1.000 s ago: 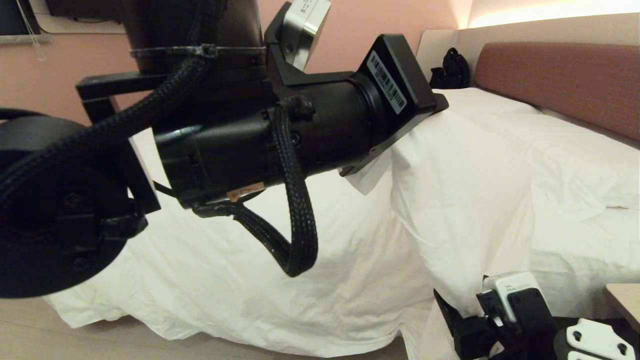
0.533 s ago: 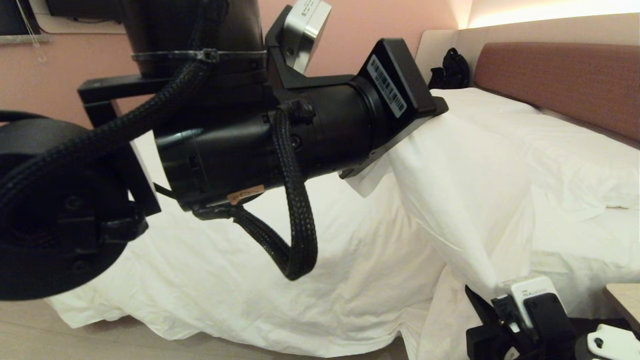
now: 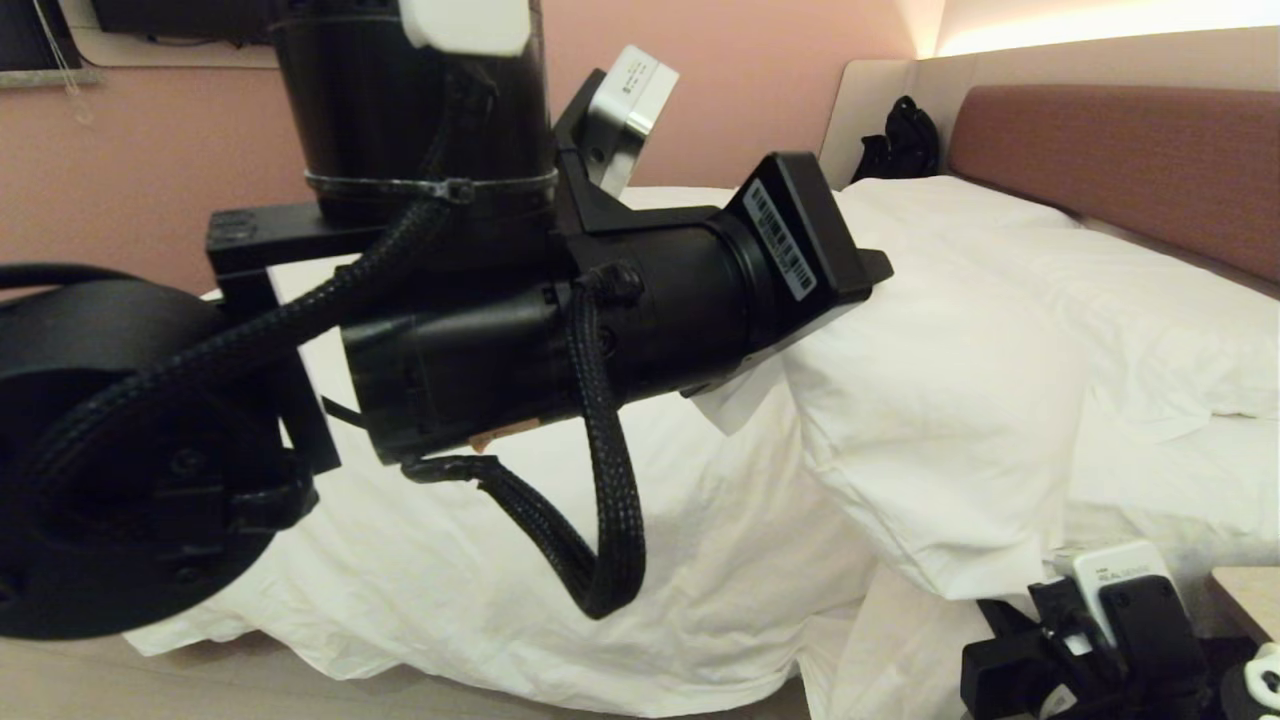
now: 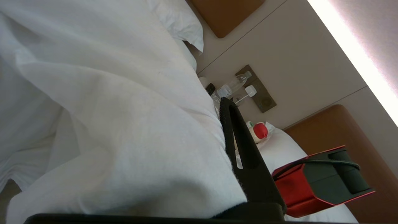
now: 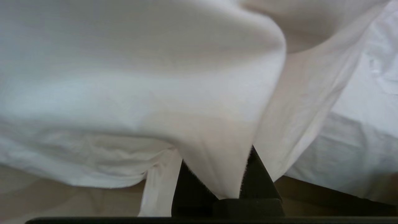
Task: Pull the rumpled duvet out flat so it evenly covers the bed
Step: Flatten the corners of the folded blanket
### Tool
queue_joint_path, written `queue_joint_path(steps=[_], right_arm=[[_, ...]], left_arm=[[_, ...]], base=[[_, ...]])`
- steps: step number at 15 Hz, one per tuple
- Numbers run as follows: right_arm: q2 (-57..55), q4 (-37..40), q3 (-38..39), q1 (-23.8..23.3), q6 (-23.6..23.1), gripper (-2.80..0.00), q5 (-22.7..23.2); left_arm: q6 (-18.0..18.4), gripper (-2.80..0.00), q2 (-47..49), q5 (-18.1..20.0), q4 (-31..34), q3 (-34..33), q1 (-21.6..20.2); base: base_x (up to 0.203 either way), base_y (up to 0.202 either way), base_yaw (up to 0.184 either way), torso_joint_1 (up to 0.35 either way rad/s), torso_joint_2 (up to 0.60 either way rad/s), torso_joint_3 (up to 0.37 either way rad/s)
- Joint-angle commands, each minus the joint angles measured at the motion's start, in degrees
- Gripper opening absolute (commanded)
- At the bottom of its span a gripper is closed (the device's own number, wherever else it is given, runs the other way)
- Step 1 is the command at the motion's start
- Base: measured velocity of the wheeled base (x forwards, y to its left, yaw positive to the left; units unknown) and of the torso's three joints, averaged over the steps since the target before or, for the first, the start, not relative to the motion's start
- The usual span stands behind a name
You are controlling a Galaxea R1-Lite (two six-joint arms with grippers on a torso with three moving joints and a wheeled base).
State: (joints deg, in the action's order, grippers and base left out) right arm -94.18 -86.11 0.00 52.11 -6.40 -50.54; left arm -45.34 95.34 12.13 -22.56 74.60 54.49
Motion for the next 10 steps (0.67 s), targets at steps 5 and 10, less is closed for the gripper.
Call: queue_joint_path(steps=[5, 10], right_arm=[[16.2, 11.2, 0.0, -0.2, -3.7, -2.8, -6.4], [25.2, 23.4, 0.0, -0.6, -4.2, -2.8, -9.4]], left_arm=[[-0.2, -2.8, 0.4, -0.3, -0.8, -4.0, 0.0], [0.1, -2.8, 0.2, -0.4, -0.4, -4.5, -0.3]], base=[[0.0, 0.0, 0.0, 0.0, 0.0, 0.0], [0.0, 0.0, 0.0, 0.0, 0.0, 0.0]])
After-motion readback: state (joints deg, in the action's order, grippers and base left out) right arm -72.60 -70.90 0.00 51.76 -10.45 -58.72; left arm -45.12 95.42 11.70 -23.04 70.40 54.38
